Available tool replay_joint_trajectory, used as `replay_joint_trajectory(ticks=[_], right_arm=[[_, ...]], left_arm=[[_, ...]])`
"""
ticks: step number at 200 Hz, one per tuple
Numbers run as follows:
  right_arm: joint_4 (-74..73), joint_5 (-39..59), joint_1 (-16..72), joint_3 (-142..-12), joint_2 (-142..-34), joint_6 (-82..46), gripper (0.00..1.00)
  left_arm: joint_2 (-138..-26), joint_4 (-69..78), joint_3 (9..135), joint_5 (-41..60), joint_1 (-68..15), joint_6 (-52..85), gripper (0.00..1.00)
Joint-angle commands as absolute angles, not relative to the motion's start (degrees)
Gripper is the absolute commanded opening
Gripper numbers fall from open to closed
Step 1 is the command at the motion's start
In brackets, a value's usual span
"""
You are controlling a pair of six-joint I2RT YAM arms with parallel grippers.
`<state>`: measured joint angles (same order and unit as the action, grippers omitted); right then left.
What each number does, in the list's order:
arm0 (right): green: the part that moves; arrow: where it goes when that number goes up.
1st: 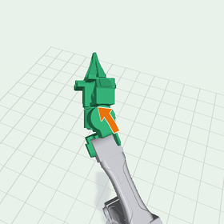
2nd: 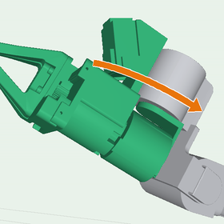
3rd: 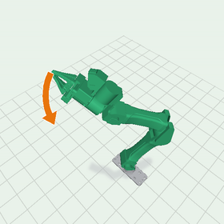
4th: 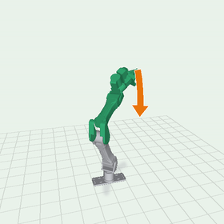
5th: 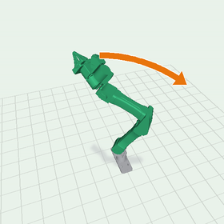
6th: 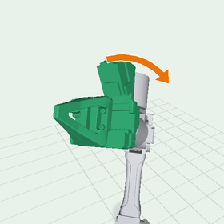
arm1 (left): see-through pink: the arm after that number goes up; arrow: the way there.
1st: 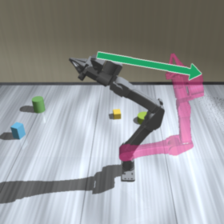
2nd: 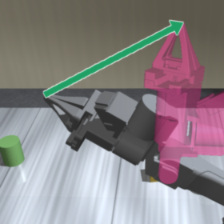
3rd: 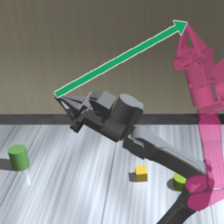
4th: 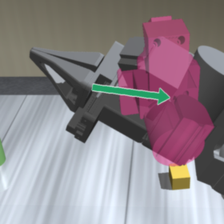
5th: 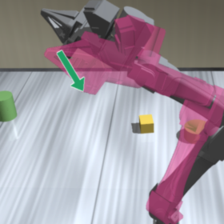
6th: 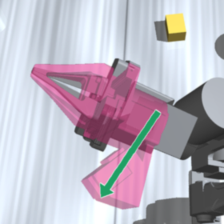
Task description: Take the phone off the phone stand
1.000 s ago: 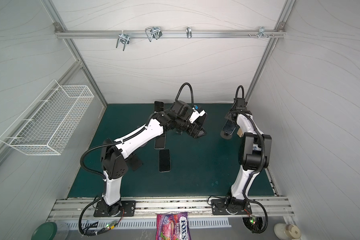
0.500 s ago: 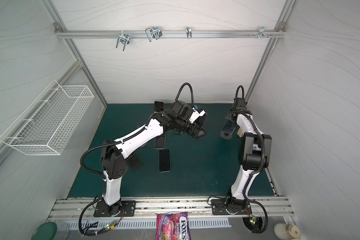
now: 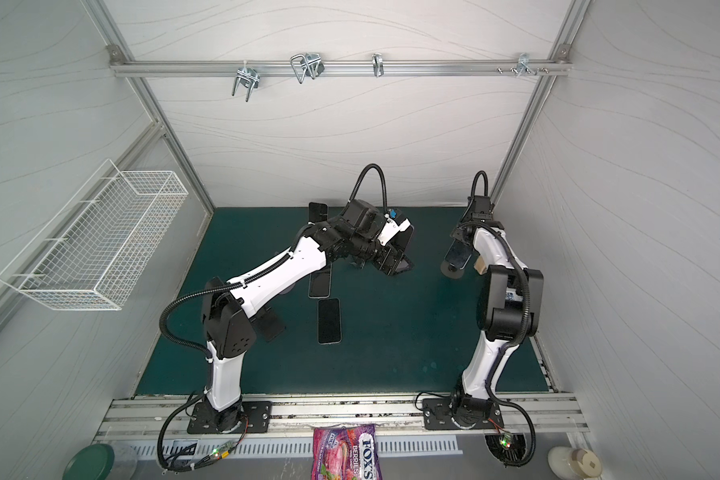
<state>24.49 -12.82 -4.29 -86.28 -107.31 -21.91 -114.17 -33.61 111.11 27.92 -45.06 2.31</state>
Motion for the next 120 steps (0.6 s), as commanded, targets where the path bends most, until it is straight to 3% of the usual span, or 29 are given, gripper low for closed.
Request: replay_joint_trajectory(ticks=[1, 120], right_arm=[[23.7, -12.5, -3.9, -85.7, -104.9, -20.7, 0.68], [24.6, -10.3, -4.4, -85.8, -101.1, -20.4, 0.64]], left_arm=[[-113.5, -33.7, 114.2, 28.1, -45.1, 1.6, 0.89], [-111.3, -34.0, 113.1, 27.2, -45.1, 2.1, 0.89]])
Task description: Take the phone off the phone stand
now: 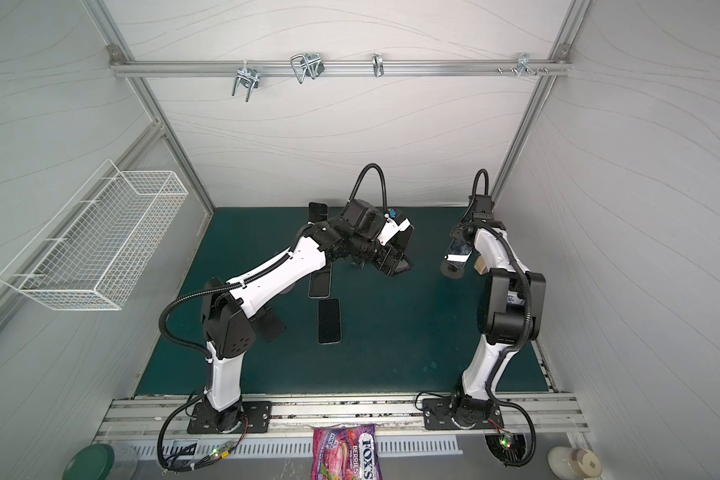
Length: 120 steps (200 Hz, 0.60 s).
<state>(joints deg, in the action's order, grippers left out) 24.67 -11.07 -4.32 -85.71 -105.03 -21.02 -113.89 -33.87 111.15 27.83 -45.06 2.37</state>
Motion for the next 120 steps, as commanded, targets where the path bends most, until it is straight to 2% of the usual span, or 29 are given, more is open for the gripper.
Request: replay_joint_trajectory(ticks=[1, 68, 120], right_arm=[[24.6, -10.2, -4.4, -85.8, -101.1, -20.4, 0.64], [27.9, -7.6, -5.5, -86.1, -97.6, -20.2, 0.62], [31.8, -4.3, -5.9, -83.6, -90.7, -20.5, 0.61]], left_arm=[[-111.2, -34.0, 113.0, 27.2, -45.2, 2.1, 0.89], [-110.1, -35.0, 112.9, 26.1, -45.8, 2.1, 0.89], [-107.1, -36.2, 110.8, 24.2, -46.3, 3.5, 0.89]])
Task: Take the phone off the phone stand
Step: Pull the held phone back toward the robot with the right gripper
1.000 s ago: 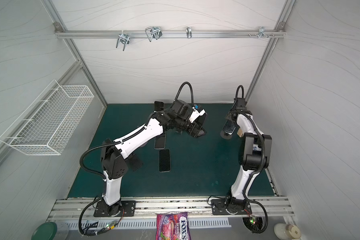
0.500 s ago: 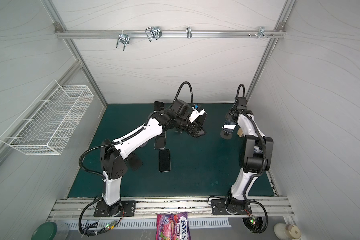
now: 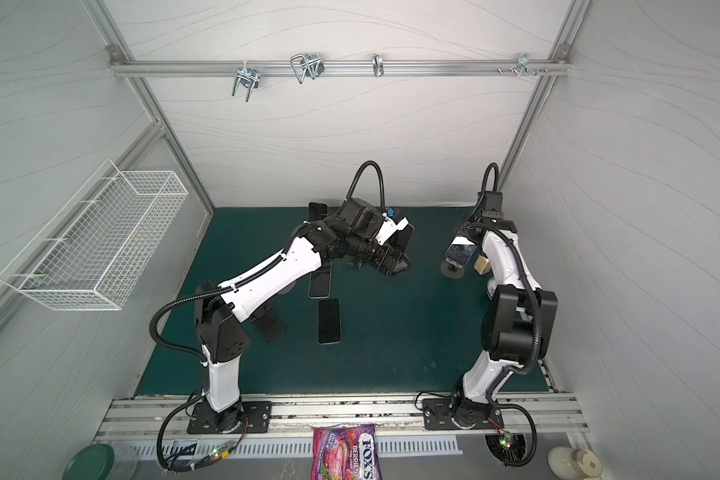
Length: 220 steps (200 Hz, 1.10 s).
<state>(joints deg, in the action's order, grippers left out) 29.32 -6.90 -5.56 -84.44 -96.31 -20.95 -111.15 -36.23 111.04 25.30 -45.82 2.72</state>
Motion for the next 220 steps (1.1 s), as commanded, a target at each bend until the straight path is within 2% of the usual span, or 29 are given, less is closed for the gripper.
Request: replay_joint_trajectory(ticks=[1, 114, 220], right_arm=[[31.9, -4.2, -5.9, -83.6, -90.6, -20.5, 0.61], [42.0, 2.7, -2.1, -72.5, -72.7, -22.8, 0.58], [49.6, 9.2, 3.5, -69.2, -63.8, -22.8, 0.57]], left_arm=[[-107.0, -36.2, 110.7, 24.2, -46.3, 3.5, 0.89], [-96.9, -37.2, 98.1, 21.4, -46.2, 8.0, 0.89], [-94.6, -39.5, 96.7, 22.0, -46.2, 7.9, 0.89]])
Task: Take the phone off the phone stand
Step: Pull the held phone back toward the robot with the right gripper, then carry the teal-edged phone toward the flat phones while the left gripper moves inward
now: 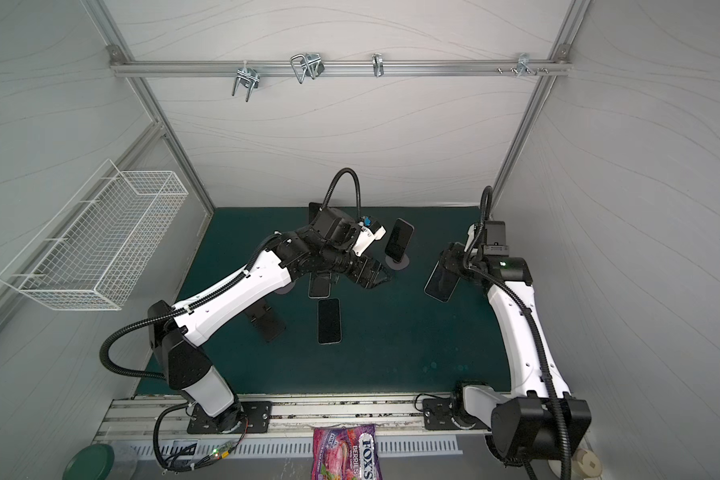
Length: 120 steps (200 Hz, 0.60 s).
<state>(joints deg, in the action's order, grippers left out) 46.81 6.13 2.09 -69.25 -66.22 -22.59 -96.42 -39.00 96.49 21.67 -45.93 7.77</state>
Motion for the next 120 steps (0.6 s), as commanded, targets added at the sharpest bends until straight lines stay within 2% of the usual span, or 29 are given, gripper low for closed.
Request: replay_joint_trajectory(ticks=[1, 51, 120], right_arm=[[49.6, 9.2, 3.6, -69.2, -63.7, -22.8, 0.56], [50.8, 11.2, 10.8, -67.6, -62.7, -24.8, 0.56], [47.2, 12.2, 23.2, -64.2, -63.2, -27.3, 0.56]], left_arm=[[-94.6, -39.5, 96.7, 22.1, -46.2, 7.9, 0.89], [-91.7, -40.8, 94.8, 22.6, -46.2, 8.0, 0.89], [-83.4, -39.4, 84.4, 21.2, -46.2, 9.3, 0.89]])
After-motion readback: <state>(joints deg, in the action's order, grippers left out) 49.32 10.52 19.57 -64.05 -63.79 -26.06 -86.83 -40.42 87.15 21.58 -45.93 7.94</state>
